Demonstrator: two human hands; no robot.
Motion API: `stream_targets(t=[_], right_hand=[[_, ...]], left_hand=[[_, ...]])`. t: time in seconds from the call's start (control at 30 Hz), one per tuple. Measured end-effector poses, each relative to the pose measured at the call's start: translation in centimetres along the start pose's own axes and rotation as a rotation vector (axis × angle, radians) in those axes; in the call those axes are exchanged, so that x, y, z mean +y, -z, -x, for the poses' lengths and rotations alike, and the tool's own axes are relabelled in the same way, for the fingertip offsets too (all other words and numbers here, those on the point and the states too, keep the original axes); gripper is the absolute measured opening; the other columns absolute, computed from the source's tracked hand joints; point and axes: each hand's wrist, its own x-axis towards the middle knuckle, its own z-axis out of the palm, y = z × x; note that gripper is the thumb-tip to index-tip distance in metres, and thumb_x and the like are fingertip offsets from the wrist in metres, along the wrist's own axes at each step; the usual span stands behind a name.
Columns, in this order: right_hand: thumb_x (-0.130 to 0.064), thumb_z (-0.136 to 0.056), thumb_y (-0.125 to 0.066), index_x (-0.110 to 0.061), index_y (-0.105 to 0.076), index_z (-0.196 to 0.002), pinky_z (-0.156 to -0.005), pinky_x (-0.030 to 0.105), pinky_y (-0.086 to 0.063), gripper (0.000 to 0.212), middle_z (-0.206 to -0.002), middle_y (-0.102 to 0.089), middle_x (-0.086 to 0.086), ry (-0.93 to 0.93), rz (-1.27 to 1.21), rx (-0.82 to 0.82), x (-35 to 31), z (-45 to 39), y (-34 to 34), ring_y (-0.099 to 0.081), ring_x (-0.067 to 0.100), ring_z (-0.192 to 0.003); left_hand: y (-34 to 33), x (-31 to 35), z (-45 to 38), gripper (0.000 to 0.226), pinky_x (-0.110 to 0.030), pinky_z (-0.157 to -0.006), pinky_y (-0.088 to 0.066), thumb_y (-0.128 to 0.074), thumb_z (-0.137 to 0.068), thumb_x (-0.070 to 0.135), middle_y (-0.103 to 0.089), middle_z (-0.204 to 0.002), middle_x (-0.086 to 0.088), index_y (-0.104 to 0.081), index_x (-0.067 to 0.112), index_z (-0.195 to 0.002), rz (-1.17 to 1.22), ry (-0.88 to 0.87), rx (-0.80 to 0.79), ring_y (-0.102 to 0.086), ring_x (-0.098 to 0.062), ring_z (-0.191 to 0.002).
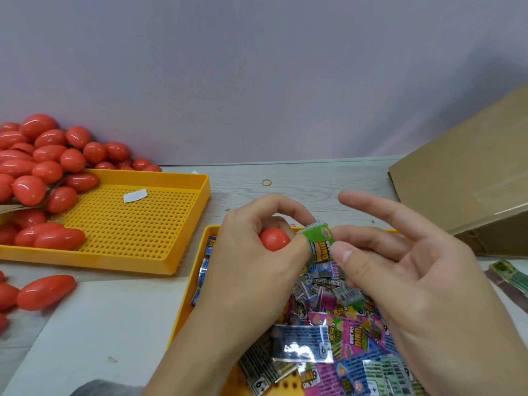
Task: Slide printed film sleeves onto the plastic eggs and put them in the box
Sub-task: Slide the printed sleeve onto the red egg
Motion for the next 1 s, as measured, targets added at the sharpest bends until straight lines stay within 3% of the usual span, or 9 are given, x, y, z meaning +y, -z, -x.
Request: stream_targets(t=[0.27, 0.33, 0.47, 0.57, 0.67, 0.77, 0.87, 0.93, 1.0], right_hand=[[-0.035, -0.053, -0.075, -0.037, -0.073, -0.103, -0.054, 0.015, -0.05, 0.049, -0.073, -0.072, 0.004, 0.028, 0.17, -0.012, -0.28, 0.31, -0.27, -0.06, 0.013, -0.057], [-0.03, -0.065, -0.088, -0.04, -0.072, -0.103, -0.051, 0.016, -0.047, 0.042, -0.07, -0.071, 0.004, 0.033, 0.17, -0.031, -0.29, 0.35, -0.36, -0.054, 0.016, -0.053], [-0.015, -0.065, -0.069, -0.037, -0.073, -0.101, -0.049, 0.015, -0.046, 0.043, -0.067, -0.068, 0.007, 0.057, 0.142, -0.044, -0.1, 0.34, -0.3, -0.055, 0.009, -0.052], [-0.016, -0.068, -0.075, -0.037, -0.073, -0.099, -0.049, 0.014, -0.047, 0.038, -0.067, -0.068, 0.009, 0.059, 0.119, -0.024, -0.16, 0.27, -0.5, -0.055, 0.007, -0.051], [-0.023, -0.067, -0.087, -0.036, -0.073, -0.096, -0.05, 0.013, -0.048, 0.035, -0.067, -0.071, 0.007, 0.024, 0.121, 0.003, -0.13, 0.13, -0.46, -0.058, 0.007, -0.049], [-0.034, -0.051, -0.073, -0.035, -0.076, -0.088, -0.049, 0.014, -0.05, 0.037, -0.067, -0.073, 0.006, -0.025, 0.107, 0.012, -0.04, 0.05, -0.37, -0.062, 0.005, -0.05], [-0.043, -0.046, -0.073, -0.032, -0.078, -0.079, -0.048, 0.015, -0.05, 0.036, -0.064, -0.072, 0.006, -0.072, 0.104, 0.002, 0.22, 0.01, -0.24, -0.064, 0.008, -0.051], [-0.062, -0.044, -0.079, -0.033, -0.079, -0.081, -0.05, 0.015, -0.049, 0.046, -0.063, -0.072, 0.005, -0.11, 0.13, -0.027, 0.31, -0.03, -0.12, -0.064, 0.011, -0.052], [-0.079, -0.028, -0.08, -0.033, -0.079, -0.083, -0.052, 0.017, -0.049, 0.072, -0.064, -0.072, 0.004, -0.16, 0.135, -0.048, 0.52, -0.13, 0.2, -0.063, 0.011, -0.053]], left_hand=[[0.12, 0.03, 0.1, 0.02, -0.012, -0.041, -0.034, -0.068, -0.079, 0.004, -0.051, -0.048, 0.006, -0.068, 0.024, -0.075, 0.012, -0.003, 0.025, -0.04, -0.001, -0.04], [0.13, 0.02, 0.1, 0.017, -0.011, -0.041, -0.034, -0.064, -0.076, 0.006, -0.051, -0.049, 0.005, -0.069, 0.023, -0.076, 0.011, -0.006, 0.033, -0.041, -0.001, -0.041], [0.06, 0.2, 0.08, 0.014, -0.009, -0.04, -0.034, -0.068, -0.076, 0.007, -0.053, -0.049, 0.006, -0.07, 0.021, -0.072, 0.027, 0.008, 0.028, -0.043, 0.001, -0.039], [0.07, 0.11, 0.06, 0.012, -0.012, -0.042, -0.036, -0.073, -0.076, 0.01, -0.053, -0.049, 0.005, -0.07, 0.021, -0.074, 0.034, 0.032, 0.04, -0.044, 0.0, -0.042], [0.09, -0.23, -0.04, 0.012, -0.018, -0.045, -0.04, -0.068, -0.068, 0.022, -0.053, -0.05, 0.004, -0.071, 0.028, -0.078, 0.046, 0.05, 0.072, -0.046, -0.007, -0.044], [0.14, -0.36, -0.03, 0.018, -0.019, -0.047, -0.043, -0.063, -0.064, 0.024, -0.056, -0.051, 0.007, -0.073, 0.031, -0.077, 0.05, 0.053, 0.1, -0.049, -0.006, -0.045], [0.23, -0.44, -0.02, 0.016, -0.018, -0.047, -0.043, -0.065, -0.064, 0.022, -0.057, -0.051, 0.009, -0.073, 0.03, -0.075, 0.061, 0.05, 0.113, -0.05, -0.005, -0.045], [0.26, -0.48, -0.02, 0.015, -0.018, -0.047, -0.044, -0.066, -0.065, 0.02, -0.055, -0.051, 0.007, -0.073, 0.029, -0.076, 0.052, 0.041, 0.1, -0.05, -0.007, -0.045], [0.28, -0.41, 0.0, 0.014, -0.018, -0.046, -0.043, -0.068, -0.066, 0.019, -0.053, -0.051, 0.007, -0.073, 0.027, -0.076, 0.053, 0.03, 0.071, -0.048, -0.007, -0.045]])
